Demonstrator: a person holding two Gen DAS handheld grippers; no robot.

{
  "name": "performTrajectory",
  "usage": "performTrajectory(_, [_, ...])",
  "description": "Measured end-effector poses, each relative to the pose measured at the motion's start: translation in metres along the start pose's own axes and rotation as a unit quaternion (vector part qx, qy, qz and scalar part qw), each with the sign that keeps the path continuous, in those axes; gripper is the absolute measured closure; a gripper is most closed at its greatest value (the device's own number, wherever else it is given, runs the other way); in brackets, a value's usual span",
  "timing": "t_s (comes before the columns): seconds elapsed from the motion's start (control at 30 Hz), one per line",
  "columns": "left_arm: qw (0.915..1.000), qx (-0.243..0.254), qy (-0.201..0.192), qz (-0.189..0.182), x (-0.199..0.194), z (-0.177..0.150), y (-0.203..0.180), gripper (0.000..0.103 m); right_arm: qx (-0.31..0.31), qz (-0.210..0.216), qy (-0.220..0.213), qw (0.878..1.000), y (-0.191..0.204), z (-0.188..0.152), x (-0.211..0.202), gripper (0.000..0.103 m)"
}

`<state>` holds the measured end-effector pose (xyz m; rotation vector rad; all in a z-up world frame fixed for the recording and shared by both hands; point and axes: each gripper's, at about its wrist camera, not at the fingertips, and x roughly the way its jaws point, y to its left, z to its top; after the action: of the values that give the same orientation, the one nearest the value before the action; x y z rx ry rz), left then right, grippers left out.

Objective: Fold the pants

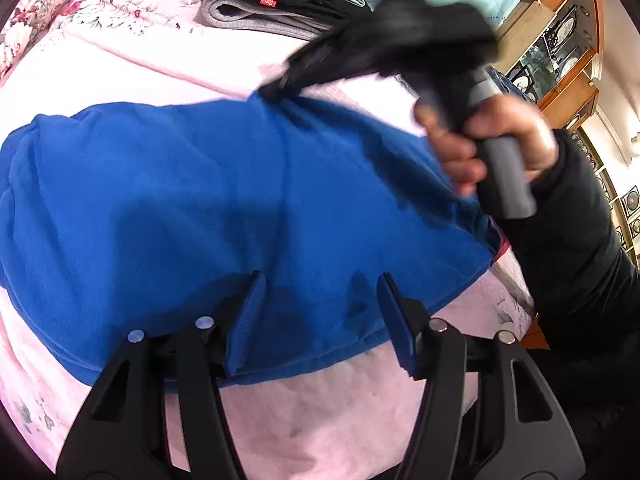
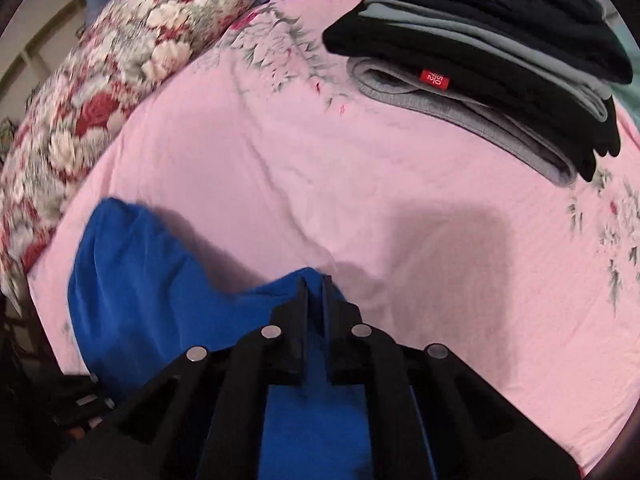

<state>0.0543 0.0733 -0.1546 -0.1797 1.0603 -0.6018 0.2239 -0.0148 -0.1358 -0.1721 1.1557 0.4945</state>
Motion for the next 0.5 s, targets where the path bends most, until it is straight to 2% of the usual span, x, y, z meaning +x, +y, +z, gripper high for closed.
performTrajectory(0.07, [1.0,0.0,0.0,-0.001,0.001,0.0,0.001,0.044,0.003,-0.004,0.019,1.0,-0.002,-0.003,0.024,0.097])
performTrajectory(0.17, [1.0,-0.005,0.005,-0.002,-0.003,0.0,-0.001,0.044,0.006,0.009,0.0,1.0,-0.006,-0.005,0.02,0.092])
performTrajectory(0.2, [0.9999,-0.008,0.01,-0.002,-0.004,0.002,-0.001,0.044,0.012,0.009,0.005,1.0,-0.009,-0.006,0.018,0.077])
performTrajectory(0.23, [0.9998,-0.011,0.014,-0.003,-0.007,0.007,-0.002,0.044,0.027,-0.004,0.013,1.0,-0.015,-0.007,0.014,0.066])
performTrajectory(0.27, [0.9999,-0.011,0.011,-0.004,-0.011,0.011,-0.002,0.044,0.045,-0.007,0.005,0.999,-0.022,-0.009,0.004,0.06])
performTrajectory(0.37, [0.9999,-0.009,-0.007,-0.008,-0.023,0.034,-0.009,0.042,0.067,0.002,-0.025,0.997,-0.034,-0.021,-0.035,0.058])
performTrajectory(0.43, [0.9998,-0.015,-0.007,-0.012,-0.019,0.061,-0.013,0.036,0.081,-0.022,-0.046,0.995,-0.044,-0.041,-0.066,0.055])
performTrajectory(0.5, [0.9994,-0.027,0.01,-0.021,-0.003,0.084,-0.013,0.037,0.102,-0.043,-0.055,0.992,-0.052,-0.069,-0.087,0.049])
